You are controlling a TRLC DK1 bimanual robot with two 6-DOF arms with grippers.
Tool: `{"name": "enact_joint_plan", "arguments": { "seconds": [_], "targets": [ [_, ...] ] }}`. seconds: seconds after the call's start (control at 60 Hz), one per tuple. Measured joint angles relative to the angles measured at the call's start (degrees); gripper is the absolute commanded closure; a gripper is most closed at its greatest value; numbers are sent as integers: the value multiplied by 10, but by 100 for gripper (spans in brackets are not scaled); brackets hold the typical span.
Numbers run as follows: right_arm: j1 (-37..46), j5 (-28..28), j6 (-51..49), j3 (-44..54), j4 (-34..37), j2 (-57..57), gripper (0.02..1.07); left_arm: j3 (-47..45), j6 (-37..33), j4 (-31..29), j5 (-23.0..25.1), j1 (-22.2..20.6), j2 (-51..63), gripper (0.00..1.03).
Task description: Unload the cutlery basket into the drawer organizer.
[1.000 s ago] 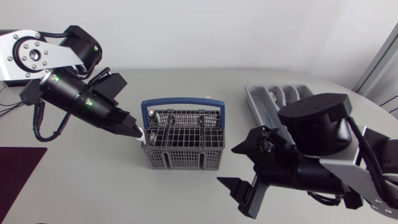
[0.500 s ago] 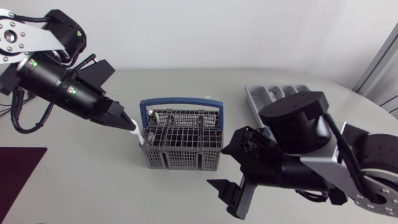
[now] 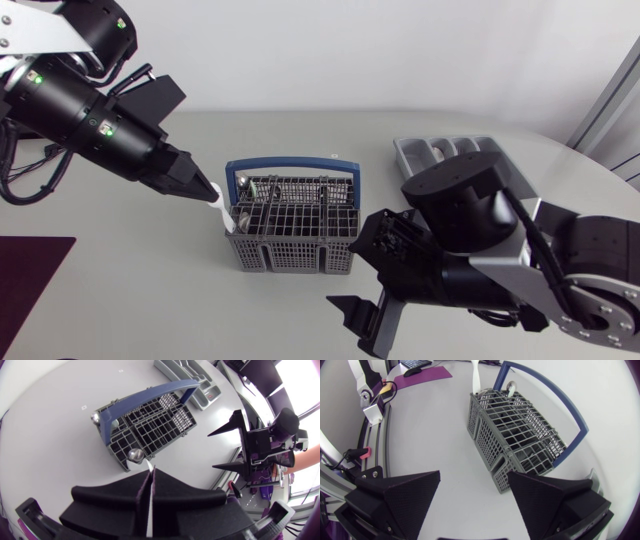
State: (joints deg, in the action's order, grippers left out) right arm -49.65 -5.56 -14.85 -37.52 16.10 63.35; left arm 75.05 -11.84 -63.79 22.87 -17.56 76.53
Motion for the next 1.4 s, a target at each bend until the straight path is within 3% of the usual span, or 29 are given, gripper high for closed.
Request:
{"name": "enact_joint_plan", "arguments": {
  "seconds": [0.35, 0.533, 0.717, 0.917, 1.117, 1.4],
  "targets": [
    [-2, 4, -5, -1, 0, -6, 7, 30, -9, -30, -51, -26, -29, 98],
    [-2, 9, -43, -1, 5, -67, 7, 55, -43, -45, -54, -87, -70, 98],
    [-2, 0, -76, -1, 39, -110, 7, 50, -108, -37, -7, -141, -80, 98],
    [-2, -21, -100, -1, 65, -146, 7, 6, -168, 31, -2, -206, -78, 98],
    [-2, -40, -114, -1, 67, -152, 8, -23, -233, 59, 9, -275, -55, 98],
    [-2, -65, -129, -1, 67, -152, 26, -27, -315, 63, 53, -306, -28, 98]
  ]
}}
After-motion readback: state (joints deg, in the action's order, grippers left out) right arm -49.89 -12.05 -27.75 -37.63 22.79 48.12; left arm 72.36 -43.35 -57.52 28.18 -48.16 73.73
